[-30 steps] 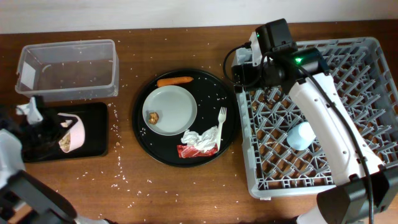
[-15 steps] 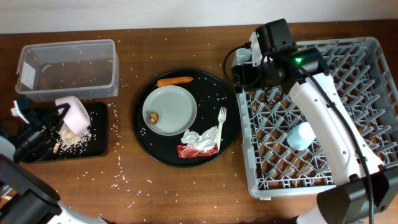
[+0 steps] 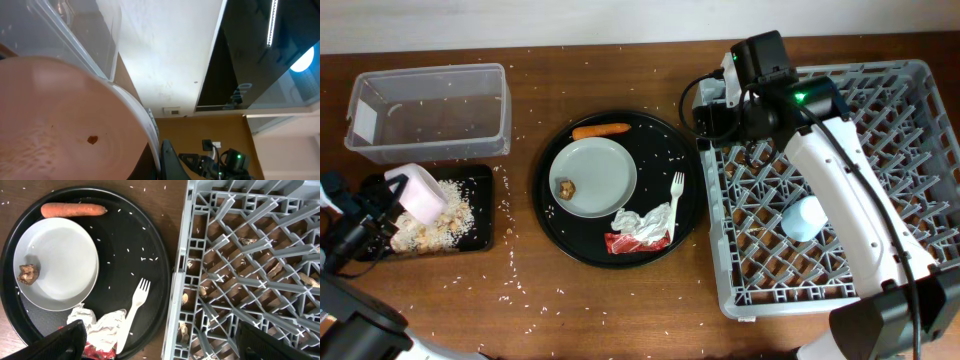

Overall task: Sort waste into correct bins and load items into the dishwasher rack
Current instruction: 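Tip the pink bowl to dump rice onto the black tray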

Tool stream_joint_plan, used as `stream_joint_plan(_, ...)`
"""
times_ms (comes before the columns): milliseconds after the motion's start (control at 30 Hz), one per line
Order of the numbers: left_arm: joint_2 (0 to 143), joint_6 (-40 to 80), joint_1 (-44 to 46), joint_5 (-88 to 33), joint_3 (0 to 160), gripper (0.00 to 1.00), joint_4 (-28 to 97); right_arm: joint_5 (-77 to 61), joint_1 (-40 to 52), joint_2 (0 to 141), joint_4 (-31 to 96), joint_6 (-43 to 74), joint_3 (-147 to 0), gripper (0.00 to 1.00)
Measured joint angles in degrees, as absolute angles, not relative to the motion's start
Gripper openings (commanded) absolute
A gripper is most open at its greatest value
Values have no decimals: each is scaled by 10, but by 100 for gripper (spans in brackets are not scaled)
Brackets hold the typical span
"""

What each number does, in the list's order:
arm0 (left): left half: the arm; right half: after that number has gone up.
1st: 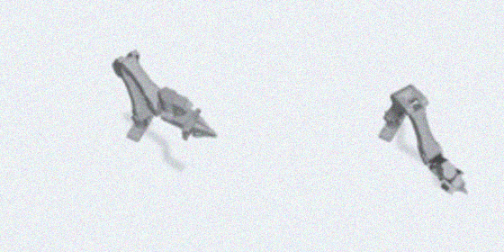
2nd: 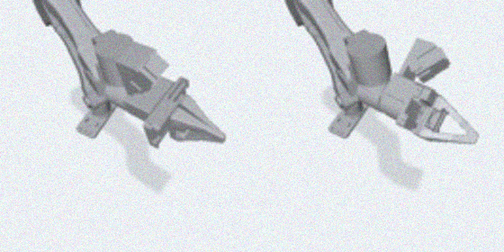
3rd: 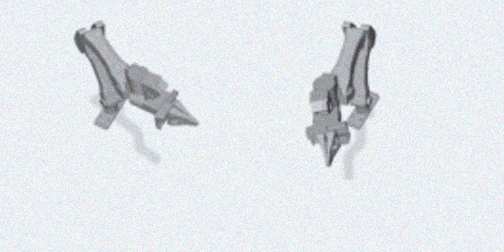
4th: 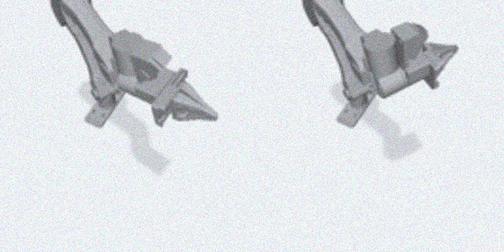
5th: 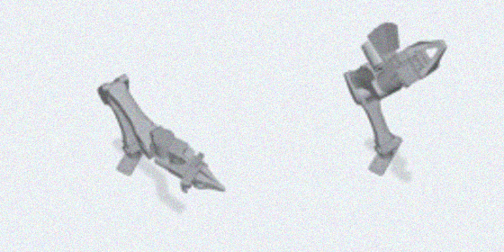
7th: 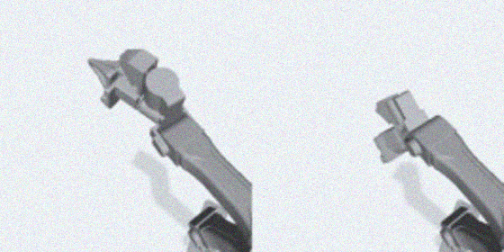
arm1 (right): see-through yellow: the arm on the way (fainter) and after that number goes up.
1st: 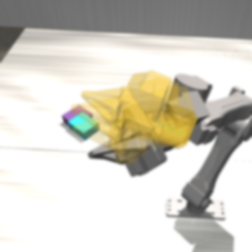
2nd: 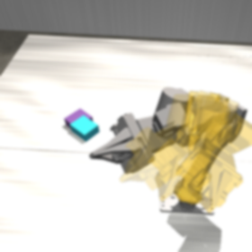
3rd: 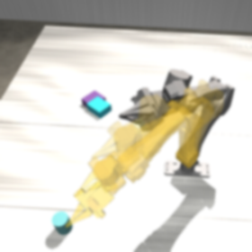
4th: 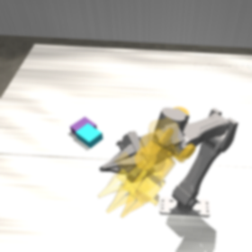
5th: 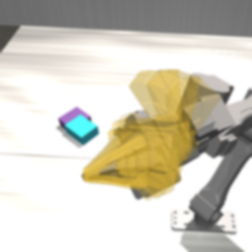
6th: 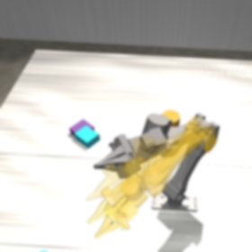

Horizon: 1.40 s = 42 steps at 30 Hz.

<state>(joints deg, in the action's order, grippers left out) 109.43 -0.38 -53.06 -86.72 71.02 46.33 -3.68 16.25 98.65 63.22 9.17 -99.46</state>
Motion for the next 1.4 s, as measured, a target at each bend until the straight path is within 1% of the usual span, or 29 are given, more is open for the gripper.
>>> stream_joint_plan(167, 1094, 5, -531, -879, 710, 0, 494, -37, 163, 987, 634, 92, -995, 94)
stream_joint_plan(267, 1094, 21, -530, -883, 710, 0, 535, -37, 163, 987, 634, 92, -995, 94)
stream_joint_plan(367, 1094, 41, -531, -864, 710, 0, 475, -37, 163, 987, 635, 92, -995, 94)
stream_joint_plan(433, 1094, 63, -532, -870, 710, 0, 489, -37, 163, 987, 636, 92, -995, 94)
stream_joint_plan(500, 1094, 71, -531, -872, 709, 0, 471, -37, 163, 987, 635, 92, -995, 94)
stream_joint_plan(567, 1094, 73, -531, -839, 709, 0, 451, -37, 163, 987, 636, 91, -995, 94)
stream_joint_plan(633, 1094, 77, -529, -811, 709, 0, 474, -37, 163, 987, 637, 91, -995, 94)
stream_joint_plan(967, 1094, 103, -522, -875, 709, 0, 437, -37, 163, 987, 629, 90, -995, 94)
stream_joint_plan(1033, 1094, 125, -521, -881, 710, 0, 471, -37, 163, 987, 629, 90, -995, 94)
stream_joint_plan(1100, 1094, 137, -513, -882, 710, 0, 471, -37, 163, 987, 629, 91, -995, 94)
stream_joint_plan(1300, 1094, 137, -479, -865, 710, 0, 411, -34, 163, 987, 629, 91, -995, 94)
stream_joint_plan(1400, 1083, 138, -422, -854, 740, 0, 402, -31, 163, 987, 629, 90, -994, 94)
